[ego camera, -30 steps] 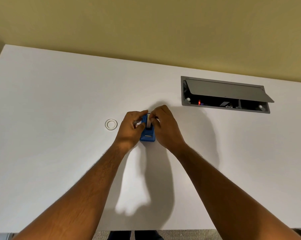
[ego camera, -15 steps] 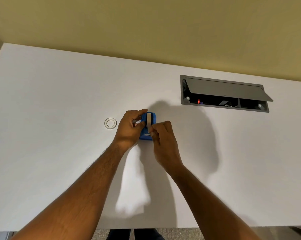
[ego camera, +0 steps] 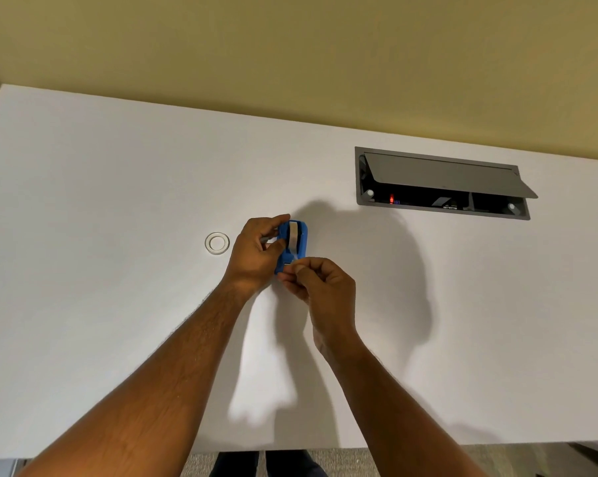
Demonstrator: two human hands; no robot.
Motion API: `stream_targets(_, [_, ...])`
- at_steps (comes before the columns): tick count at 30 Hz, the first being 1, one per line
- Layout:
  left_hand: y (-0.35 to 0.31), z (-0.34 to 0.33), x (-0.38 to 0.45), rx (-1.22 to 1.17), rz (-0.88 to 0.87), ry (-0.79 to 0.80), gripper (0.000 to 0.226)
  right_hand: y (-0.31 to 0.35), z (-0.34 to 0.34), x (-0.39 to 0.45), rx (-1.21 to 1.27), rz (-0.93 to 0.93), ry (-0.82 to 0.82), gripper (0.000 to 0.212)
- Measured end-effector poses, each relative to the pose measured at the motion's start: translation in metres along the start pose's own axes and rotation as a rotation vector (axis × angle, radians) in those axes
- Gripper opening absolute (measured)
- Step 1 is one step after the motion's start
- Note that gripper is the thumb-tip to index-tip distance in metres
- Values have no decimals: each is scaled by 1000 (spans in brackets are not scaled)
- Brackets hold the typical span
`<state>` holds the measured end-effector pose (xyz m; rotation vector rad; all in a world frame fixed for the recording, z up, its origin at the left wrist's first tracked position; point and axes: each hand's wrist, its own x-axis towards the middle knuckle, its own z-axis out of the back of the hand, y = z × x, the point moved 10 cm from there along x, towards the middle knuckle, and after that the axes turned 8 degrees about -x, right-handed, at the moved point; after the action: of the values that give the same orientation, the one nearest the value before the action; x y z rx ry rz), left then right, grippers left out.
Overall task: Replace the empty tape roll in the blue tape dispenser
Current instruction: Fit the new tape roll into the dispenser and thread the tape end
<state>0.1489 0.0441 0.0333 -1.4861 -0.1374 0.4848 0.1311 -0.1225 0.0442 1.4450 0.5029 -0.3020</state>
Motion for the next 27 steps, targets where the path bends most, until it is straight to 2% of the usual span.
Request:
stream_targets(4, [1, 0, 0, 2, 1, 3, 43, -11, -1, -1, 113, -177, -91, 26])
stream_targets(9, [4, 2, 1, -7, 12, 7, 44, -29, -9, -7, 237, -363, -131, 16])
stream_targets(13, [7, 2, 2, -6, 20, 6, 43, -41, -13, -12, 291, -441, -125, 18])
stream_targets(19, [10, 2, 3, -11, 25, 9, 43, -49, -16, -14, 287, -492, -117, 16])
stream_targets(27, [14, 2, 5, -13, 25, 13, 44, -58, -13, -9, 192, -463, -110, 10])
